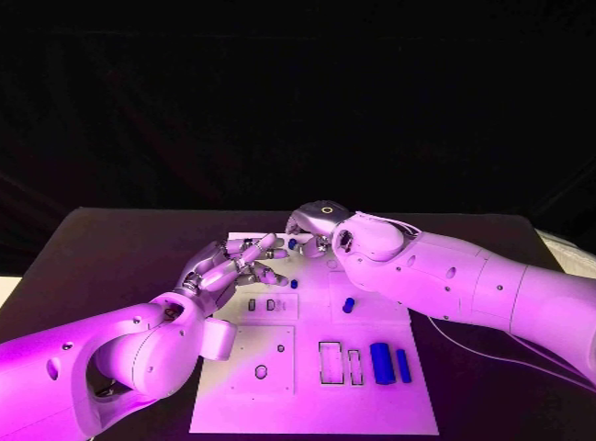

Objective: Assemble the parts on the task board

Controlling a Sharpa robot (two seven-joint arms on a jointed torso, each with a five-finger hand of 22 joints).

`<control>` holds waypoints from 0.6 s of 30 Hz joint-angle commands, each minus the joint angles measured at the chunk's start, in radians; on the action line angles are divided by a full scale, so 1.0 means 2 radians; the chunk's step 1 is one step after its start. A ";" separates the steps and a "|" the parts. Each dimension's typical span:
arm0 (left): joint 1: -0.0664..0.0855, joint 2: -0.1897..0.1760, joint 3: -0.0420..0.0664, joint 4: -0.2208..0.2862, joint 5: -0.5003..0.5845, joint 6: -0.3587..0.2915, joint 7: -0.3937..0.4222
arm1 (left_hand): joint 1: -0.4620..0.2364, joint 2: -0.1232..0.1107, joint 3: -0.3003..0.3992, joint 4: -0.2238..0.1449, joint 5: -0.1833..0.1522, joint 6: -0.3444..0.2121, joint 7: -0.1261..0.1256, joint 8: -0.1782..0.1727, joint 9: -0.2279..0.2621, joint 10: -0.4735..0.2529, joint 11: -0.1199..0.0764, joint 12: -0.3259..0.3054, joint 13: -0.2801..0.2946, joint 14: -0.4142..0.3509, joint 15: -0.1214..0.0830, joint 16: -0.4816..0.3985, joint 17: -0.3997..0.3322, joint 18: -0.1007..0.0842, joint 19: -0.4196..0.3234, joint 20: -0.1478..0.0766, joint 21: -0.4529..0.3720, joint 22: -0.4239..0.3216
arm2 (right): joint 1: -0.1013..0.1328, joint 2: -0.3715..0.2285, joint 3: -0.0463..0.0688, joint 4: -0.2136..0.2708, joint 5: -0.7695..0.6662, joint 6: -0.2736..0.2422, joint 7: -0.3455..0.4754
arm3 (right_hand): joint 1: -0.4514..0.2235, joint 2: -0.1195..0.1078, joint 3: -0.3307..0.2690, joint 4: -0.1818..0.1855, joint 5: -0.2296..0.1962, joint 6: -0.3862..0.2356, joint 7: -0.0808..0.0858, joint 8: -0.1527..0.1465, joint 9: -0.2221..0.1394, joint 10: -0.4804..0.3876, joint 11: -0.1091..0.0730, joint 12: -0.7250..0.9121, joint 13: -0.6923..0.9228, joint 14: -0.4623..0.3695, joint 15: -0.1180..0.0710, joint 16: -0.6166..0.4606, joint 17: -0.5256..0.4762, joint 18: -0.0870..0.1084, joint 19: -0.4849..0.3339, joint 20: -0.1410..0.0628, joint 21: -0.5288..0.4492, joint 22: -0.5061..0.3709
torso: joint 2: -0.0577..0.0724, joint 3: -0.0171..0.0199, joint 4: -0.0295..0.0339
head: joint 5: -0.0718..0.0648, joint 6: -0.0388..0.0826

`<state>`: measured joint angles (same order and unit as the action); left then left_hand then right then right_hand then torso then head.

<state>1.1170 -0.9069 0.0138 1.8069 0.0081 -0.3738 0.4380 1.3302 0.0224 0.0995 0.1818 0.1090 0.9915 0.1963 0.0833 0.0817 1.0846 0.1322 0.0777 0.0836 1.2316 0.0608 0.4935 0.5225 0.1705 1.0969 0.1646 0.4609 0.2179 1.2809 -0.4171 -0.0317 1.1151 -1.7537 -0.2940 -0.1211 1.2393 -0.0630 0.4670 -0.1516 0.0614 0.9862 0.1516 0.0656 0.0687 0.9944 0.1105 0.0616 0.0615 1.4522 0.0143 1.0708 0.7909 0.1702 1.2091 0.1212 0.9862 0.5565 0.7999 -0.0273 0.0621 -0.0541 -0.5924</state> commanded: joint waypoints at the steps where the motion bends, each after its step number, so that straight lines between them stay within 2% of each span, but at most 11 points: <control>1: 0.001 0.000 0.000 0.000 0.000 0.013 0.002 | 0.001 0.002 0.000 -0.003 0.000 -0.001 0.002 -0.003 -0.001 -0.003 0.003 -0.004 0.000 -0.003 0.000 0.004 0.001 0.004 -0.003 0.000 0.002 0.001 | 0.000 -0.003 0.000 0.005 -0.001 -0.008 -0.001 | 0.005 -0.003 -0.008 0.000 -0.002 -0.012 -0.003 -0.002 -0.001 -0.012 0.003 0.000 0.000 0.000 0.003 -0.004 -0.006 0.000 -0.005 0.001 -0.004 -0.005 | 0.000 0.0002 0.0007 | -0.002 0.000; 4: 0.001 -0.001 0.000 0.000 0.000 0.013 0.001 | 0.002 0.002 0.000 -0.003 0.000 -0.002 0.002 -0.003 -0.001 -0.003 0.003 -0.004 0.000 -0.004 0.000 0.004 0.001 0.004 -0.004 0.000 0.002 0.001 | 0.000 -0.013 0.000 0.014 0.000 -0.017 -0.002 | 0.006 -0.002 -0.009 0.000 -0.001 -0.012 -0.003 -0.002 -0.001 -0.012 0.003 0.001 0.000 0.000 0.003 -0.004 -0.006 0.000 -0.005 0.001 -0.004 -0.005 | 0.000 0.0001 0.0006 | -0.001 0.000; 6: 0.001 -0.002 0.000 -0.001 0.000 0.015 -0.001 | 0.002 0.002 0.000 -0.003 0.000 -0.002 0.002 -0.003 -0.001 -0.003 0.003 -0.004 0.000 -0.004 0.000 0.004 0.001 0.004 -0.004 0.000 0.002 0.001 | 0.000 -0.025 0.000 0.026 0.004 -0.022 -0.003 | 0.009 -0.001 -0.011 0.001 0.000 -0.008 0.000 0.000 0.000 -0.006 0.002 0.004 0.001 0.001 0.003 -0.004 -0.007 0.000 -0.004 0.001 -0.004 -0.005 | 0.000 0.0000 -0.0002 | 0.000 -0.001; 8: 0.001 -0.002 0.000 -0.001 0.000 0.016 -0.002 | 0.004 0.002 0.000 -0.005 0.000 -0.003 0.003 -0.004 -0.001 -0.004 0.003 -0.004 0.000 -0.006 0.001 0.004 0.002 0.004 -0.005 0.000 0.002 0.001 | 0.001 -0.043 0.000 0.044 0.008 -0.024 -0.006 | 0.010 0.001 -0.012 0.003 0.001 -0.004 0.003 0.001 0.001 0.004 0.000 0.009 0.002 -0.001 0.002 -0.010 -0.015 0.002 -0.007 0.000 -0.008 -0.012 | 0.000 -0.0002 -0.0005 | 0.000 -0.001; 11: 0.002 -0.003 0.000 -0.001 0.000 0.017 -0.003 | 0.008 0.001 0.002 -0.010 0.000 -0.004 0.003 -0.005 -0.001 -0.006 0.004 -0.005 0.000 -0.009 0.001 0.005 0.004 0.004 -0.007 0.001 0.003 0.002 | 0.002 -0.066 0.002 0.068 0.014 -0.023 -0.011 | 0.008 0.002 -0.014 0.008 0.002 0.002 0.002 0.002 0.002 0.014 -0.004 0.012 0.002 -0.001 -0.001 -0.011 -0.017 0.002 -0.007 -0.001 -0.009 -0.014 | -0.001 0.0000 -0.0005 | -0.001 0.001; 12: 0.002 -0.004 0.000 -0.001 0.000 0.017 -0.004 | 0.009 0.001 0.002 -0.010 0.000 -0.004 0.003 -0.005 -0.001 -0.006 0.004 -0.005 0.000 -0.009 0.001 0.005 0.004 0.004 -0.008 0.001 0.003 0.002 | 0.002 -0.083 0.004 0.084 0.020 -0.022 -0.014 | 0.005 0.002 -0.016 0.012 0.002 0.005 0.001 0.002 0.003 0.021 -0.005 0.015 0.002 -0.001 -0.001 -0.012 -0.017 0.002 -0.007 -0.002 -0.009 -0.014 | -0.001 0.0003 -0.0009 | -0.002 0.001; 14: 0.002 -0.006 0.000 -0.001 0.000 0.018 -0.004 | 0.010 0.001 0.003 -0.011 0.000 -0.004 0.003 -0.005 -0.001 -0.007 0.004 -0.005 0.000 -0.010 0.001 0.005 0.004 0.004 -0.008 0.001 0.003 0.002 | 0.002 -0.103 0.006 0.101 0.029 -0.022 -0.016 | 0.001 -0.001 -0.019 0.017 0.002 0.007 0.002 0.001 0.003 0.039 -0.006 0.021 0.003 0.001 -0.003 -0.008 -0.012 0.001 -0.005 -0.003 -0.007 -0.010 | -0.002 0.0005 -0.0023 | -0.003 0.003; 16: 0.002 -0.008 0.000 0.000 0.000 0.019 -0.004 | 0.010 0.001 0.003 -0.012 0.000 -0.004 0.003 -0.005 -0.001 -0.007 0.004 -0.005 0.000 -0.010 0.001 0.005 0.005 0.005 -0.008 0.001 0.004 0.002 | 0.003 -0.129 0.008 0.122 0.050 -0.022 -0.017 | -0.002 -0.005 -0.022 0.022 0.003 0.007 0.001 0.000 0.003 0.066 -0.011 0.033 0.007 0.006 -0.006 0.005 0.005 -0.001 0.002 -0.005 0.002 0.003 | -0.003 0.0012 -0.0052 | -0.001 0.004; 18: 0.002 -0.009 0.000 0.000 0.000 0.019 -0.004 | 0.010 0.001 0.003 -0.012 0.000 -0.004 0.003 -0.005 -0.001 -0.007 0.004 -0.005 0.000 -0.010 0.001 0.006 0.005 0.005 -0.009 0.001 0.004 0.002 | 0.003 -0.150 0.009 0.137 0.077 -0.015 -0.021 | -0.002 -0.010 -0.024 0.025 0.008 0.003 0.003 -0.002 0.001 0.109 -0.017 0.052 0.016 0.014 -0.011 0.030 0.040 -0.006 0.017 -0.010 0.023 0.036 | -0.003 0.0019 -0.0073 | 0.000 0.004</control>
<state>1.1193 -0.9252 0.0137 1.8046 0.0083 -0.3637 0.4280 1.3421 0.0236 0.1066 0.1636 0.1090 0.9877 0.1999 0.0792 0.0805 1.0775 0.1393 0.0729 0.0835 1.2171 0.0646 0.5013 0.5310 0.1704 1.0878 0.1664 0.4647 0.2215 1.2870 -0.7101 -0.0144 1.3766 -1.6887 -0.3240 -0.1374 1.2372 -0.0718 0.4179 -0.1042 0.0751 0.9995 0.1511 0.0655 0.0725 1.1945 0.0819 0.1610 0.0912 1.4681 -0.0036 1.1247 0.8625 0.1702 1.2380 0.1016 1.0277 0.6211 0.7964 -0.0254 0.0542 -0.0571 -0.5864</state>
